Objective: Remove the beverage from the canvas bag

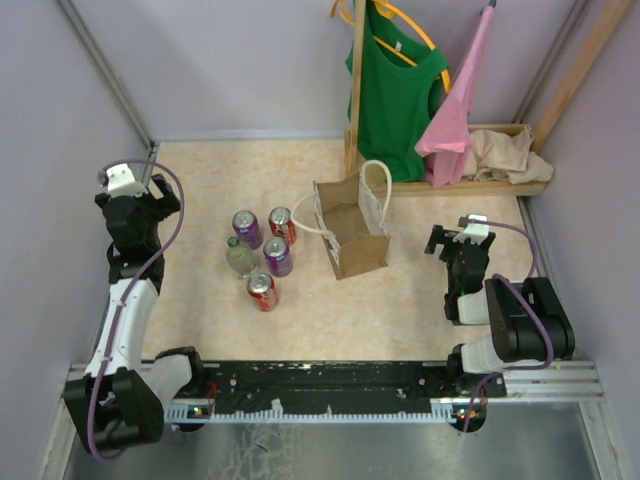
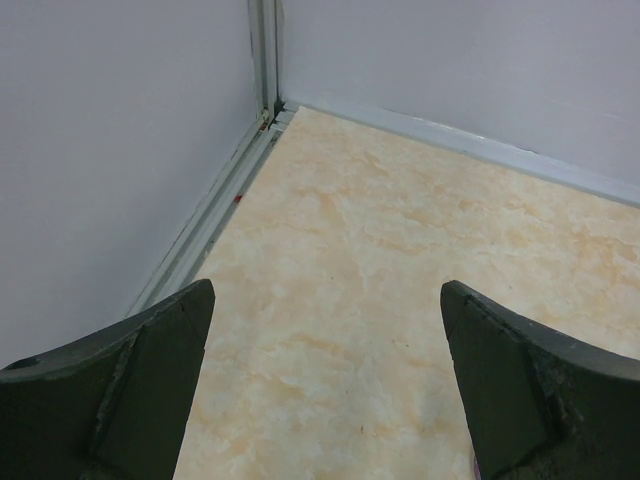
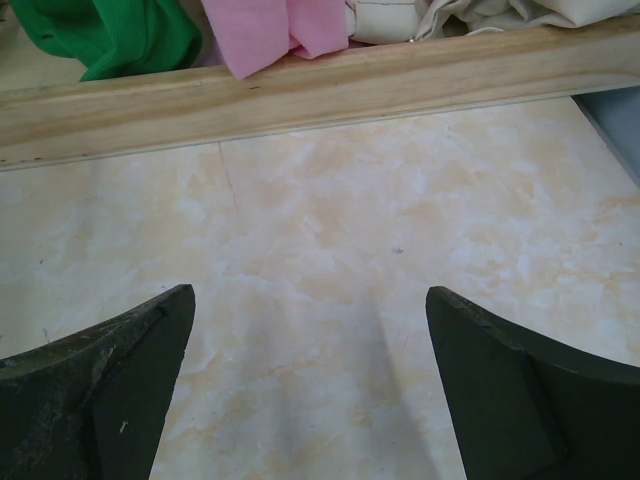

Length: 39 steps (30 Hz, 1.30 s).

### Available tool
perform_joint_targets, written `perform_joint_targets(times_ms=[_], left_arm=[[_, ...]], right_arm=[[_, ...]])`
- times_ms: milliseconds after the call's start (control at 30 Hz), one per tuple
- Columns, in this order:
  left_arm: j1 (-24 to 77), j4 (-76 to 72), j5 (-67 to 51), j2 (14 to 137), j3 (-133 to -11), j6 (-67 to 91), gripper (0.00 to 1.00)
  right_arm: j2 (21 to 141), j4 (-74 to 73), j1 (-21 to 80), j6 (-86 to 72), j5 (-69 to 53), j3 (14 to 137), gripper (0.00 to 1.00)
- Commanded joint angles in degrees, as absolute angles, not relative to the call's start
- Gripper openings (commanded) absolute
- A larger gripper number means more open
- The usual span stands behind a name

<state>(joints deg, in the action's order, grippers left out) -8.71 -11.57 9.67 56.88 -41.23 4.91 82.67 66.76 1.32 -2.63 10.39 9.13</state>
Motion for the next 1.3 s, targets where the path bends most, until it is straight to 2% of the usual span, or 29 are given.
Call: perform_joint_targets(times_ms=[0, 1267], left_arm=[[-8.30, -13.19, 10.37, 55.68, -40.99, 4.22, 1.00], [-8.26, -14.18, 10.45, 55.13, -39.93, 4.55, 1.00]], right_arm=[[82.62, 69.59, 1.23, -2.70, 10.55, 10.37, 0.99], [82.62, 69.61, 1.23, -2.69, 10.49, 10.37, 0.99]])
